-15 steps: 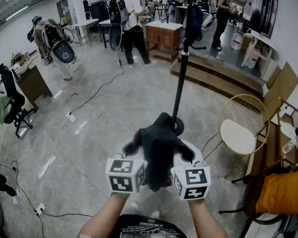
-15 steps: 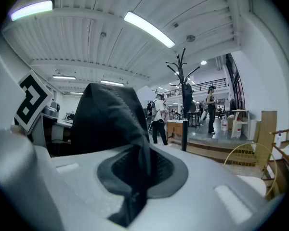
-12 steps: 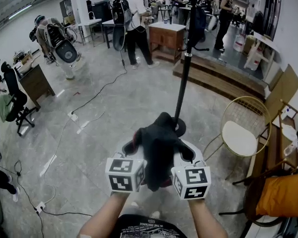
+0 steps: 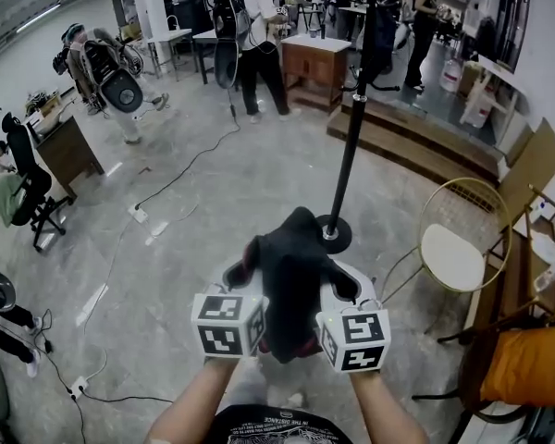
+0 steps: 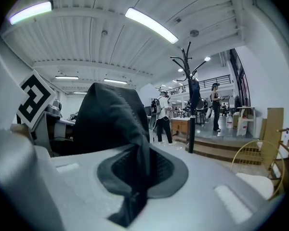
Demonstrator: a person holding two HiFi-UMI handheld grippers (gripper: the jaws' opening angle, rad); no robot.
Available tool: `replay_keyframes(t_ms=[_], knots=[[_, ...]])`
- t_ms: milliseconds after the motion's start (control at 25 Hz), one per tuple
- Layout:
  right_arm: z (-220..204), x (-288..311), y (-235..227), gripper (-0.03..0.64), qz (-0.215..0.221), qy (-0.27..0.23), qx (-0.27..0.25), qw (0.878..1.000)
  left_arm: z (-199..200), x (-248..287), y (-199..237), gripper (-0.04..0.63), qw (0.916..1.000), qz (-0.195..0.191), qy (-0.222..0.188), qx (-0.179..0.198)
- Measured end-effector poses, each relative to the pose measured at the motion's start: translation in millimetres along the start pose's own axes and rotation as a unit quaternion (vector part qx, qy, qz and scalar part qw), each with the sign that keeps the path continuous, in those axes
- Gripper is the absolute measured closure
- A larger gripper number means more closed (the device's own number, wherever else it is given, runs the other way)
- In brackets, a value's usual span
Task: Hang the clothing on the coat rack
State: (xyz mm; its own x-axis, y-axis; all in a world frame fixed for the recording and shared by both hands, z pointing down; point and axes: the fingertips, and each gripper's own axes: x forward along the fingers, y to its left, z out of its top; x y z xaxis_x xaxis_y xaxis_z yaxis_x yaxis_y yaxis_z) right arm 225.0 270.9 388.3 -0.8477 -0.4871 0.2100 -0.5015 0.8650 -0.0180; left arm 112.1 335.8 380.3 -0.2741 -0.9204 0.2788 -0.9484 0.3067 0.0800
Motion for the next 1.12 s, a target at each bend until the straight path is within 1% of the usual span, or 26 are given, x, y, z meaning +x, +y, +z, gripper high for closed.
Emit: replay_keyframes(t_ms=[160,480,720,920,1120], knots=[[1.6,22.9,-2.1,0.594,-0.007,0.004,0.004,1.000,3.5,20.6,12.1,0.571,0.9998,-0.015,0.006,-0.009],[6.4,76.2,-9.7,0.594,-0.044,0.011,0.010,0.999,7.3,67.0,44.0,0.571,0.9986,-0.051,0.011,-0.008],[19.4,121.3,-18.7,0.594,-0.074,0.012,0.018,0.997,22.9,107.6,72.1,0.571,0.9973,-0.073,0.008,-0.001],[33.1,159.3,-15.1,0.594,-0.100,0.012,0.019,0.995,37.8,135.9,103.1,0.571,0.9956,-0.094,0.006,0.004],[45.0,186.1,-14.7,0.594,-0.121,0.008,0.016,0.992,50.8,160.9,123.1,0.571,0.9932,-0.116,0.001,0.008]])
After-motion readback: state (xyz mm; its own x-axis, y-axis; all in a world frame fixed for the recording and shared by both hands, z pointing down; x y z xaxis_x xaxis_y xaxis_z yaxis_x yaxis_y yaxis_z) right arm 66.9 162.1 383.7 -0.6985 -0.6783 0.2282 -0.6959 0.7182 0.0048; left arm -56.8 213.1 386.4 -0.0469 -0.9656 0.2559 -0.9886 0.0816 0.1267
